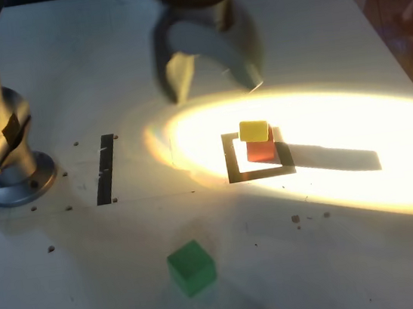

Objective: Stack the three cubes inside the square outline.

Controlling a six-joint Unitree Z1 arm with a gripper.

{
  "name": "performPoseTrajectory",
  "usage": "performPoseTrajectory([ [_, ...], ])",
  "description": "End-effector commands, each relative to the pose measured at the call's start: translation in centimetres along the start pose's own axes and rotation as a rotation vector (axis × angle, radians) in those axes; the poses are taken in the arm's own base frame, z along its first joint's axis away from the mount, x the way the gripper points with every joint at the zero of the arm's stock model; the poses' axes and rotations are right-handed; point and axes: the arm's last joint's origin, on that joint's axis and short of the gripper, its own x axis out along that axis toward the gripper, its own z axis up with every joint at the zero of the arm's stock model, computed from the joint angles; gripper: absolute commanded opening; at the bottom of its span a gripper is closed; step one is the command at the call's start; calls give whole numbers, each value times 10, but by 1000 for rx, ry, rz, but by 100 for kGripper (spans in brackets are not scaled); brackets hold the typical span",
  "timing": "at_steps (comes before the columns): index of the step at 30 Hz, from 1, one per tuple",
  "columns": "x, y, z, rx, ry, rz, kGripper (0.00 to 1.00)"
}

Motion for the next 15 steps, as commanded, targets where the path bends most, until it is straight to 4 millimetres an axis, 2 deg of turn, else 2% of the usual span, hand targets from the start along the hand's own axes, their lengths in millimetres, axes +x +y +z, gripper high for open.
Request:
performPoseTrajectory([
  [1,4,-33,-6,73,25,3,99],
  [7,24,-109,-15,212,95,28,99],
  [11,38,-139,-16,276,122,56,99],
  [15,46,-163,-21,410,112,107,100],
])
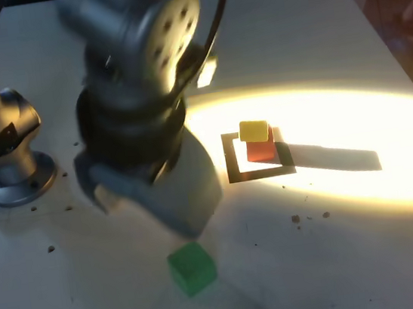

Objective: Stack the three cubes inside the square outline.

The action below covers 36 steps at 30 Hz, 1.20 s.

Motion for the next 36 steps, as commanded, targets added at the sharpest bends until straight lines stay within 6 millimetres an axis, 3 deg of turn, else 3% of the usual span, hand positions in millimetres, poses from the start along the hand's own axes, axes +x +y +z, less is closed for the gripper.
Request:
performPoseTrajectory([
  [1,4,-13,1,86,-6,35,100],
  [5,15,-33,-2,241,-21,85,99],
  [10,33,-44,10,324,-76,108,98],
  [20,75,-39,40,337,-18,117,91],
  [26,81,-36,46,339,-8,119,86],
  [29,81,-35,48,337,-12,121,76],
  [36,83,-35,52,333,-29,128,43],
])
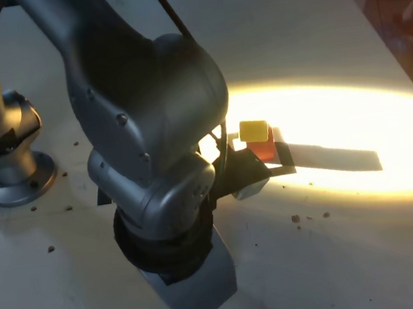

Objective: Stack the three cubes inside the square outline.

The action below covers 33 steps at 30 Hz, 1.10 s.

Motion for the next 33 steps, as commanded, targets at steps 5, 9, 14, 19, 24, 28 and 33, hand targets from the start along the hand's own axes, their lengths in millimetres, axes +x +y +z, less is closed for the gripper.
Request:
performPoseTrajectory([
  [5,3,2,3,-5,2,19,27],
  [9,0,3,1,-12,1,35,17],
  [14,-13,7,-5,-38,43,37,15],
  [19,-27,16,-11,-71,91,36,15],
  [24,-28,23,-8,-68,100,28,15],
  [28,-34,24,-10,-65,84,25,23],
  [33,-41,21,-28,-64,93,-9,71],
])
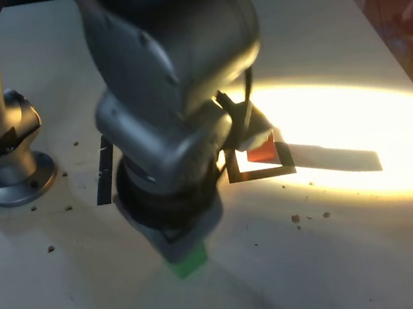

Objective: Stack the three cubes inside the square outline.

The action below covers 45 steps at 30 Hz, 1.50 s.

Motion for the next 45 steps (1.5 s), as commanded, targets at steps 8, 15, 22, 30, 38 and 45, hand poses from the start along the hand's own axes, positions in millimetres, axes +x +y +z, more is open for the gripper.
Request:
performPoseTrajectory([
  [8,-4,-3,-41,-2,-41,-40,99],
  [15,-2,-5,-46,7,-161,-64,99],
  [22,13,-5,-33,23,-156,-94,99],
  [30,37,5,-9,29,-118,-106,91],
  [38,50,12,-1,13,-133,-99,67],
  [45,52,12,-3,14,-130,-101,39],
])
